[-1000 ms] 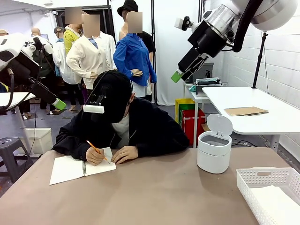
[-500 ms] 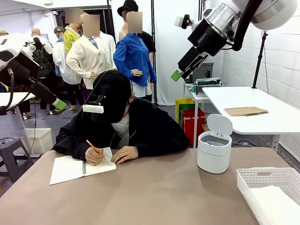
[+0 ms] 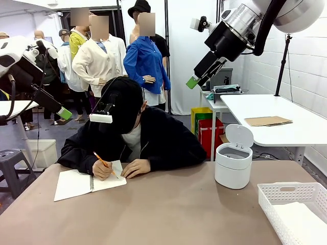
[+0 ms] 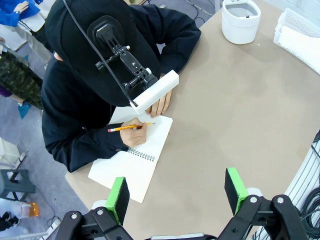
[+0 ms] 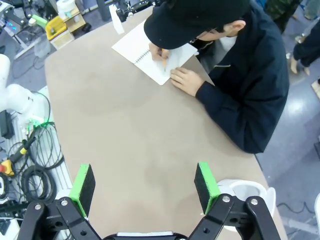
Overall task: Sort the paper based on its condition.
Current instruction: If a person hands you a paper, place it in the Organizing basket , and if it's crumpled, put it in the Trash can.
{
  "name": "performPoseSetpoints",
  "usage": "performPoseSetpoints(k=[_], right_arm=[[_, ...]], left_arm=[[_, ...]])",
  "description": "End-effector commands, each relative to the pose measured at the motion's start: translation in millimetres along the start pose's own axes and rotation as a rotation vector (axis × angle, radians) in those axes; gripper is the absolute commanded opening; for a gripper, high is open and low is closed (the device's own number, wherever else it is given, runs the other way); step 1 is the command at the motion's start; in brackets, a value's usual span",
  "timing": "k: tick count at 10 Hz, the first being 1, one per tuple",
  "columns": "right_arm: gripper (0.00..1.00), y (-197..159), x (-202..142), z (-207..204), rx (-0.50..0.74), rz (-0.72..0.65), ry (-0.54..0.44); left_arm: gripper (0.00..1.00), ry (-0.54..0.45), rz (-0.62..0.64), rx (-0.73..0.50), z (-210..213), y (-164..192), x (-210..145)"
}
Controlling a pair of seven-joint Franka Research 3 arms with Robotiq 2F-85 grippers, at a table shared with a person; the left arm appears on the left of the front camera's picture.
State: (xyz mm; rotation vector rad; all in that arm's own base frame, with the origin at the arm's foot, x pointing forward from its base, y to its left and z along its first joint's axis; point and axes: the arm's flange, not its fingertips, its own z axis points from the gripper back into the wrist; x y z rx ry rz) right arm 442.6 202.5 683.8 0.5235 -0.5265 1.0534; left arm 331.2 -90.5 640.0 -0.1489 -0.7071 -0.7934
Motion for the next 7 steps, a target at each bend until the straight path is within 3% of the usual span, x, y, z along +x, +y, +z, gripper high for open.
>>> performPoseSetpoints(k=[1, 7], right_arm=[[1.0, 0.1, -0.7, -0.9, 0.006, -0.007, 0.005], [1.0, 0.1, -0.7, -0.9, 0.006, -0.007, 0.005]], left_arm=[[1.0, 0.009, 0.002, 0.007, 0.4, -0.4, -1.2], [1.0, 0.009, 0.002, 0.007, 0.4, -0.4, -1.2]])
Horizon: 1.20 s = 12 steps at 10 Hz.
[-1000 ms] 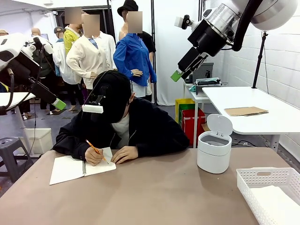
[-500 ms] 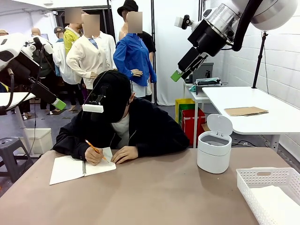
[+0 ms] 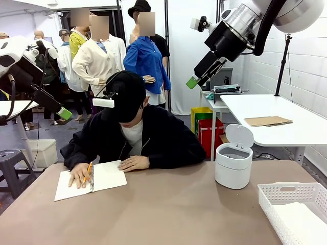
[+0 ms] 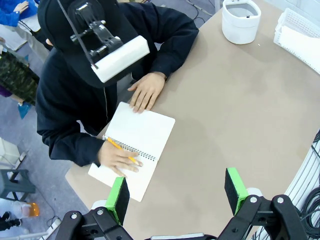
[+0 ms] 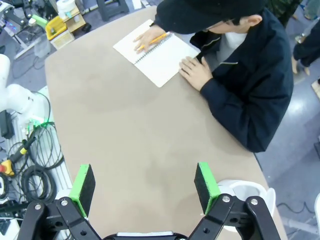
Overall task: Sort the paper based on its condition.
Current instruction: If a person hands you a paper, place it in the Organizing basket , and if it's crumpled, put it in the Trash can.
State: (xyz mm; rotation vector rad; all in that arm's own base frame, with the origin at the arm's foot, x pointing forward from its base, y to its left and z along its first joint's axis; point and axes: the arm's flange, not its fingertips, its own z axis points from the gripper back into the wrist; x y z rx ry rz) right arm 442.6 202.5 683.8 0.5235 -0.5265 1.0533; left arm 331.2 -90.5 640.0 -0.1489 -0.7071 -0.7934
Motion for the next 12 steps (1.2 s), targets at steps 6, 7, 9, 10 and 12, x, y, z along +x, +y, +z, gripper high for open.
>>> performPoseSetpoints(k=[6, 7, 9, 10, 12], right_arm=[[1.0, 0.1, -0.7, -0.8, 0.006, -0.007, 0.005], [1.0, 0.1, -0.7, -0.8, 0.006, -0.007, 0.005], [1.0, 0.1, -0.7, -0.8, 0.006, -0.007, 0.005], [1.0, 0.1, -0.7, -0.8, 0.006, -0.007, 0.005], [1.0, 0.1, -0.7, -0.8, 0.006, -0.007, 0.005]], left_arm=[[1.0, 0.009, 0.002, 0.007, 0.4, -0.4, -1.2], [1.0, 0.009, 0.002, 0.007, 0.4, -0.4, -1.2], [1.0, 0.009, 0.002, 0.007, 0.4, -0.4, -1.2], [1.0, 0.009, 0.002, 0.007, 0.4, -0.4, -1.2], [1.0, 0.009, 0.002, 0.007, 0.4, -0.4, -1.2]])
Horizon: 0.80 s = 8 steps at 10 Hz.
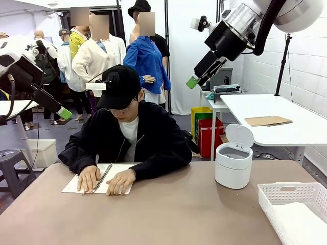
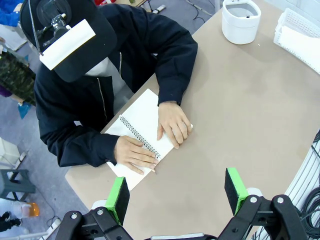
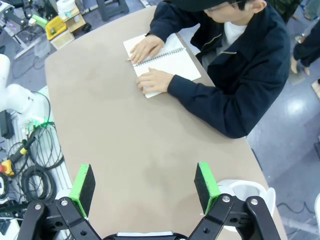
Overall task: Sort the paper based on its condition.
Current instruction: If a person hands you a paper, place it in the Organizing basket , and if it's crumpled, put it in the Trash can.
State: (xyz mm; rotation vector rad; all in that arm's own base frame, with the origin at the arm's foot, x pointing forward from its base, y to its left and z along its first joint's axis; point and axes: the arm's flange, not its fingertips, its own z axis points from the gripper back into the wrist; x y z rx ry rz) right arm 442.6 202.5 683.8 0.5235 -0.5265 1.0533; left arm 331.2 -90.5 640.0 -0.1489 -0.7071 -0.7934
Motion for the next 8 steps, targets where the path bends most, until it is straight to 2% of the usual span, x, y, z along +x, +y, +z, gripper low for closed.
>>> performPoseSetpoints(k=[1, 3, 6, 8], right_arm=[[1.0, 0.1, -0.7, -0.8, 0.006, -0.007, 0.005], [1.0, 0.0, 0.0, 0.0, 0.0, 0.0, 0.0], [1.0, 17.2, -33.2, -9.5, -0.082, 0.063, -0.05], [1.0, 29.8, -47.9, -14.8, -0.123, 0.091, -0.035]], left_arm=[[1.0, 0.009, 0.002, 0.007, 0.4, -0.4, -1.2], [1.0, 0.009, 0.002, 0.007, 0.4, -0.4, -1.2], [1.0, 0.009, 0.002, 0.007, 0.4, -0.4, -1.2], [1.0, 0.009, 0.002, 0.007, 0.4, -0.4, -1.2]])
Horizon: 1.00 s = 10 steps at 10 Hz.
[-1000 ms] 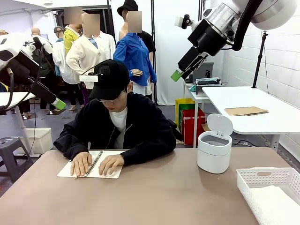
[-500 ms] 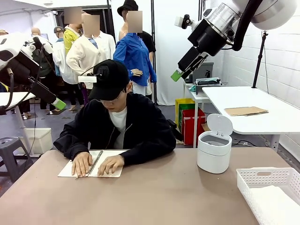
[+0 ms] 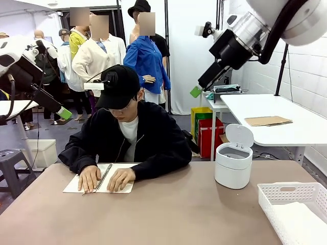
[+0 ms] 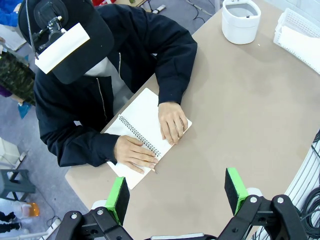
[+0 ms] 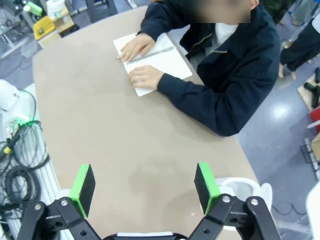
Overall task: Sort the paper based on its condition.
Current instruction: If a person hands you a paper, place it in the Organizing basket , and if it's crumpled, put it in the Trash can.
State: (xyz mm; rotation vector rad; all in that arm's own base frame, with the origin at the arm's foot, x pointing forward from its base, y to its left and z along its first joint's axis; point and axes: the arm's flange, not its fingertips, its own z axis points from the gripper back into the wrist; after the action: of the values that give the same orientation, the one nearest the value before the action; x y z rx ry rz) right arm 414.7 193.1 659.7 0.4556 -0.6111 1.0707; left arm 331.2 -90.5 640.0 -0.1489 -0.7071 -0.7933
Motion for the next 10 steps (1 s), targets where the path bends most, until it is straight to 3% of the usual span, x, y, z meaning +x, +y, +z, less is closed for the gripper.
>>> performPoseSetpoints(k=[1, 5, 6, 10], right_arm=[[1.0, 18.3, -19.6, -4.2, -0.033, 0.034, -0.001], [1.0, 18.6, -20.2, -17.6, 0.12, -0.035, -0.006], [1.0, 22.9, -18.5, -15.0, 0.022, 0.014, 0.019], [1.0, 22.9, -18.5, -15.0, 0.022, 0.014, 0.019]], left_arm=[[1.0, 0.009, 0.002, 0.007, 0.4, -0.4, -1.1], [1.0, 0.009, 0.002, 0.007, 0.4, -0.4, -1.1], [1.0, 0.009, 0.002, 0.007, 0.4, -0.4, -1.1], [1.0, 0.009, 0.002, 0.007, 0.4, -0.4, -1.1]])
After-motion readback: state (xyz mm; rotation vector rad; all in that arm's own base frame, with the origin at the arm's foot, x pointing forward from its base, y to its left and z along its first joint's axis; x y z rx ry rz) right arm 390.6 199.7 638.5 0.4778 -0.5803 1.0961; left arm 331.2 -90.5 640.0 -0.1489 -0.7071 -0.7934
